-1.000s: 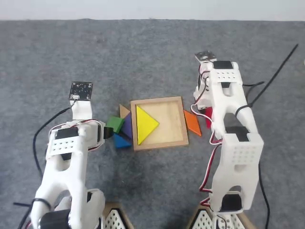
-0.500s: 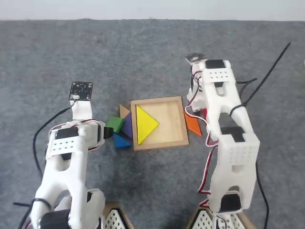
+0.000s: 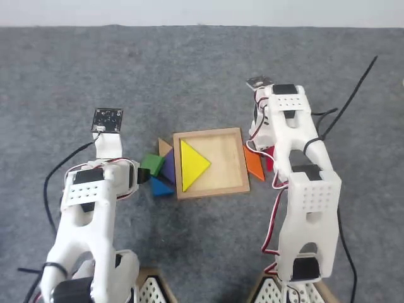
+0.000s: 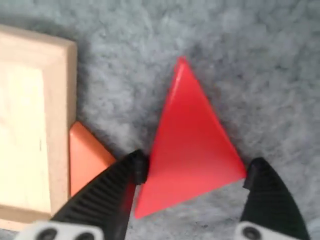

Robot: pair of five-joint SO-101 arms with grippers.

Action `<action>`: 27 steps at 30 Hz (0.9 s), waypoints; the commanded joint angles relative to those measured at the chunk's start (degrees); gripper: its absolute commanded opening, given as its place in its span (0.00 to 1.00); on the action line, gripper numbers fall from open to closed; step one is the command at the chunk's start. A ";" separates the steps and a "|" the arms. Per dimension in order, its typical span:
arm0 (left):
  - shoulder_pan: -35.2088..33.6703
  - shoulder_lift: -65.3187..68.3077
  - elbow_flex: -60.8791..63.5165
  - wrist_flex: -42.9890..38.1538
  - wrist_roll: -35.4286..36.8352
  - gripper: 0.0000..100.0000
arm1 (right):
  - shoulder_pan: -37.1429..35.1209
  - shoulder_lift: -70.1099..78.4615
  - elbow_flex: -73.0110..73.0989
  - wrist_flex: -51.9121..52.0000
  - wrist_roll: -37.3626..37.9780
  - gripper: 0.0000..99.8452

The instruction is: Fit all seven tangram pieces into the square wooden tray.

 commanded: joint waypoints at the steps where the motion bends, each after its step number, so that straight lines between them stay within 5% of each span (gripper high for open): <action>1: -0.35 -1.85 -0.48 -1.05 0.26 0.29 | 0.75 0.57 -0.97 -0.75 -2.90 0.24; 20: -0.35 -1.85 -0.48 -1.05 0.26 0.29 | -0.31 -13.32 -1.58 3.74 -12.13 0.22; 27: -0.35 -1.85 -0.48 -0.88 0.26 0.29 | -0.04 -13.05 -1.58 3.56 -9.93 0.23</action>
